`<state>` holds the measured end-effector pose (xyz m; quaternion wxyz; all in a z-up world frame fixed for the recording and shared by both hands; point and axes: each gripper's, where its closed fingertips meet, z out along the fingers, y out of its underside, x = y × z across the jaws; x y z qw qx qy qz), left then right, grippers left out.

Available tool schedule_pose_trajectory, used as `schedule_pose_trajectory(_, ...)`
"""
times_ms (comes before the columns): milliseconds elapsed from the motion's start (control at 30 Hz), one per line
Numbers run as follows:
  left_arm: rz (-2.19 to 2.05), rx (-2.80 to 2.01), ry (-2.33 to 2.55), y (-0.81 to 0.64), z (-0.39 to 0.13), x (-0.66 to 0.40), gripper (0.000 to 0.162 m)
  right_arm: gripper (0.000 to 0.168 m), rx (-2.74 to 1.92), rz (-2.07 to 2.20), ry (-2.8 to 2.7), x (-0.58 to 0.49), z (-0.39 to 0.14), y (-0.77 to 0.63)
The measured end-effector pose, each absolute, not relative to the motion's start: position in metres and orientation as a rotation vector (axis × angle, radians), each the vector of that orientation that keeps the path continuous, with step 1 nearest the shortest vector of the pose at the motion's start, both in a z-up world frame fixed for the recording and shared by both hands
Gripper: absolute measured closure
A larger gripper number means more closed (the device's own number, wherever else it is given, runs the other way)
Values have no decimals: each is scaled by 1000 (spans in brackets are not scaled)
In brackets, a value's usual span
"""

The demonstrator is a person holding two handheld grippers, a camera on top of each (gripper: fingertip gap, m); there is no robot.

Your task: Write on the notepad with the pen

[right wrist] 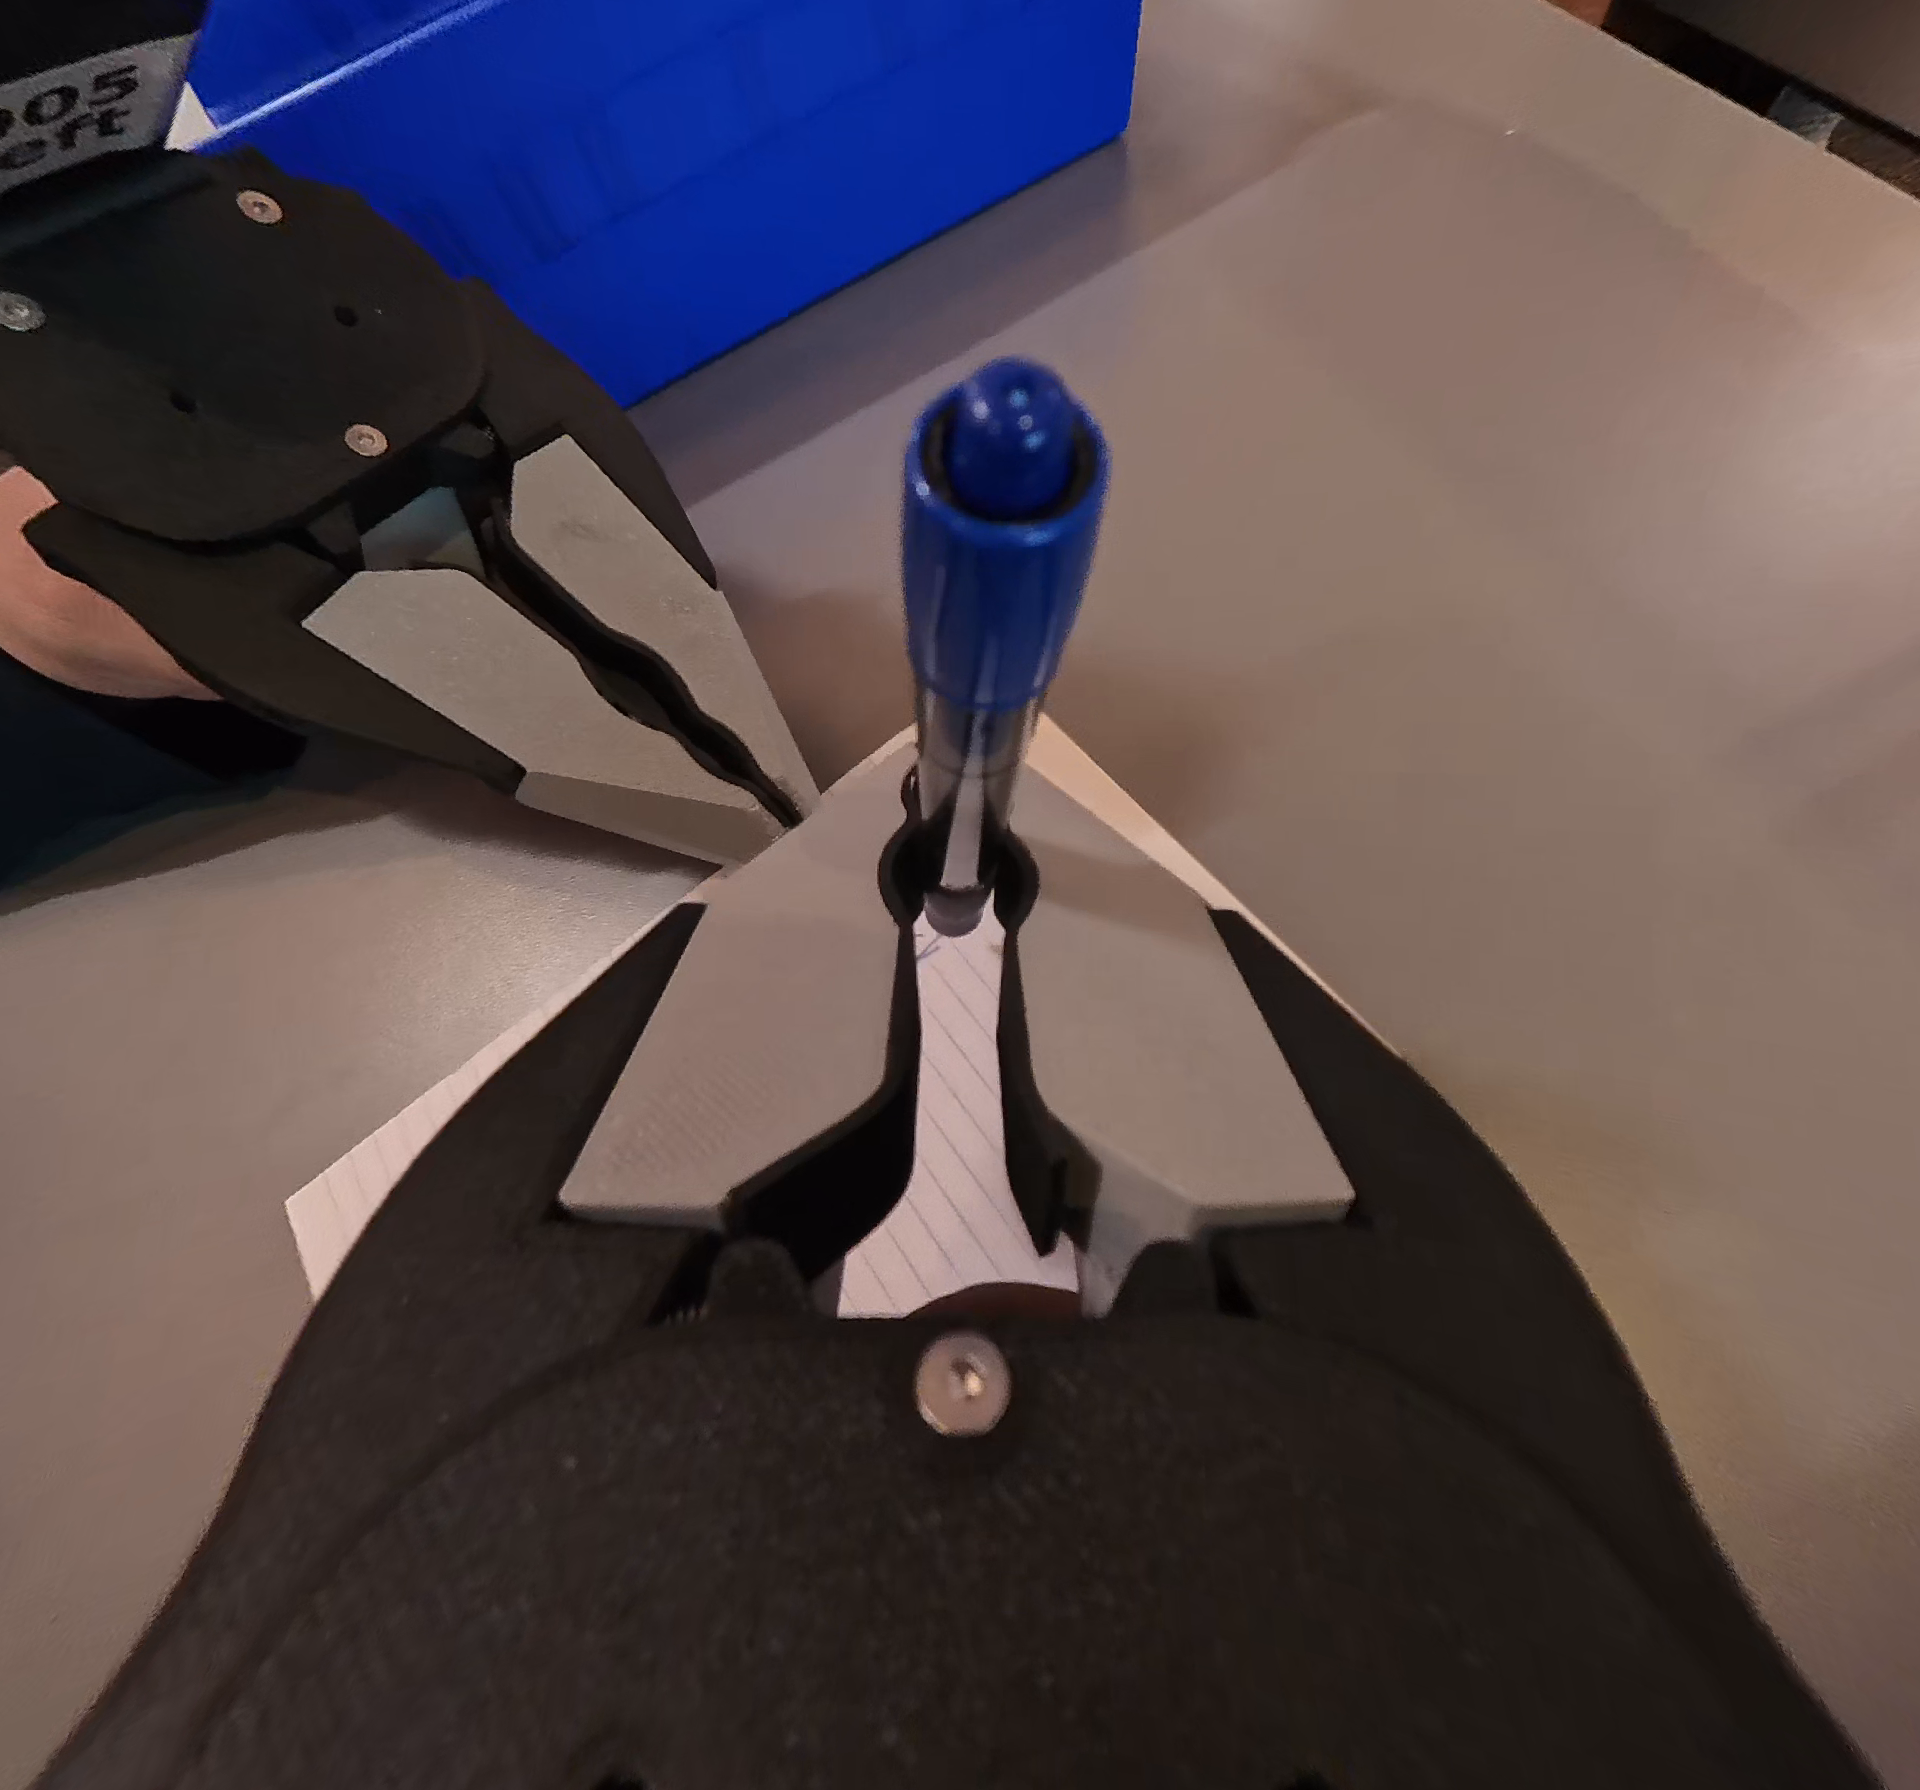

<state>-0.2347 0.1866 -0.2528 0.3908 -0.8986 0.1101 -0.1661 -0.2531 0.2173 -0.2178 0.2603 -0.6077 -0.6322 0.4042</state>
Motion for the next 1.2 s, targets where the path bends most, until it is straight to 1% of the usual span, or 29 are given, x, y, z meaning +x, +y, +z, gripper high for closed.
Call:
schedule_pose_trajectory(267,-412,-2284,282,187,-253,-234,162,165,-1632,1072,-1764,-257,-226,209)
schedule_pose_trajectory(1200,-421,-2284,276,187,-253,-234,162,165,-1652,1057,-1760,-255,-230,212)
